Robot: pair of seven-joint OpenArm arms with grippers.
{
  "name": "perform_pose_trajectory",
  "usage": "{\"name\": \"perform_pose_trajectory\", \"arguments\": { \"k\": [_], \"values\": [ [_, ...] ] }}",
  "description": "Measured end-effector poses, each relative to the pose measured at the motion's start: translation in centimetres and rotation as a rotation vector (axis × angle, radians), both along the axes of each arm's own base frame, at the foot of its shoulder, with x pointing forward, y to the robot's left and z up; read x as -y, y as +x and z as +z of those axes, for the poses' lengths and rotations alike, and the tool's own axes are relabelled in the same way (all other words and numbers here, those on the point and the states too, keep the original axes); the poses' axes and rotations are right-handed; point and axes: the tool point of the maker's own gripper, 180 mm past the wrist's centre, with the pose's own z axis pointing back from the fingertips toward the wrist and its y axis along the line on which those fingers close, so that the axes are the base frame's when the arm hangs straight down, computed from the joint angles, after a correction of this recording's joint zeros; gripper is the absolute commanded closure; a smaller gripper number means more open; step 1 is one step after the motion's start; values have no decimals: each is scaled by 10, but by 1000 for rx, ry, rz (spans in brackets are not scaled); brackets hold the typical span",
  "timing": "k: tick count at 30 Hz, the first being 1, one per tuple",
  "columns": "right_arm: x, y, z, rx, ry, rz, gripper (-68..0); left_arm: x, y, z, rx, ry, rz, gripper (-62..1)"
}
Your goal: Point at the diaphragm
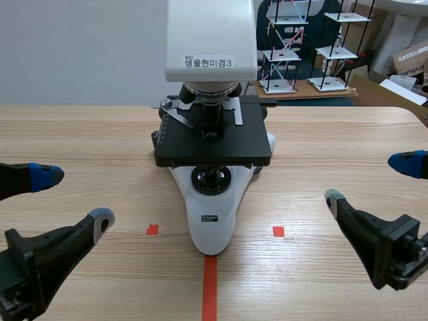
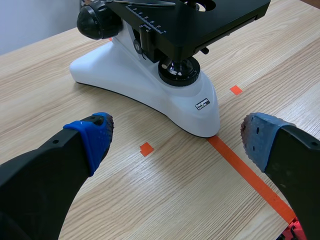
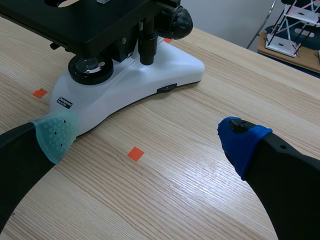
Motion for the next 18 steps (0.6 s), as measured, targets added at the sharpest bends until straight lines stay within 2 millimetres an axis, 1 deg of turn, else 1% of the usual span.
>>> {"name": "perform_pose_trajectory", "arguments": {
  "k": [1,3,5,8,9,14,18],
  "values": [
    [0,0,0,0,0,0,-608,0,0,0,0,0,0,-477],
    [0,0,1,3,2,0,-608,0,0,0,0,0,0,-399],
    [0,0,1,3,2,0,-608,0,0,0,0,0,0,-281],
    [0,0,1,3,2,0,-608,0,0,0,0,-1,1,-53],
    [0,0,1,4,2,0,-608,-1,0,-1,-1,-3,4,-9],
    [0,0,1,6,3,1,-608,-16,-2,-20,2,-33,45,-17],
    [0,0,1,6,4,1,-608,-27,-7,-51,-51,-35,72,-17]
  ]
}}
